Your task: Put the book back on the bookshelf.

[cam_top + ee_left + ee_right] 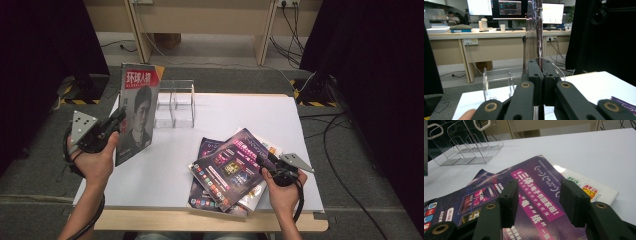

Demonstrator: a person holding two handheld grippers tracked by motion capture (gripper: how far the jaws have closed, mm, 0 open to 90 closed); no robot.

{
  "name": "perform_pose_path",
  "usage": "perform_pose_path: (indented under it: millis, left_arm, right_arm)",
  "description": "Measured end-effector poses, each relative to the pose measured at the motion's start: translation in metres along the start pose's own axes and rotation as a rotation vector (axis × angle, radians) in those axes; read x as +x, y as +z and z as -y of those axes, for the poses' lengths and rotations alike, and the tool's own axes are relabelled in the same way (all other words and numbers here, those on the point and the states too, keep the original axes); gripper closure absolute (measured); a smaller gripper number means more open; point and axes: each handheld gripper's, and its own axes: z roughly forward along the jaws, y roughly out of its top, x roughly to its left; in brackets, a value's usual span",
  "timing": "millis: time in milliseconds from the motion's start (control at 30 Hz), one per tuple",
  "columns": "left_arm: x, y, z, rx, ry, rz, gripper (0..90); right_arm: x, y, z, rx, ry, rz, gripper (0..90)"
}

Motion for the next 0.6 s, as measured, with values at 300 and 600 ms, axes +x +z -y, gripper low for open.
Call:
perform_pose_path:
  millis: [300,600]
  left_arm:
    - [0.009,0.002,-0.007,-0.017,0.009,-0.027,87.2]
    - [0.015,0.003,-0.011,-0.031,0.006,-0.052,87.2]
  right_arm:
    - [0.000,0.001,0.001,0.002,-0.002,0.000,50.6]
    - [-0.001,0.000,0.002,0.001,0.009,0.004,50.6]
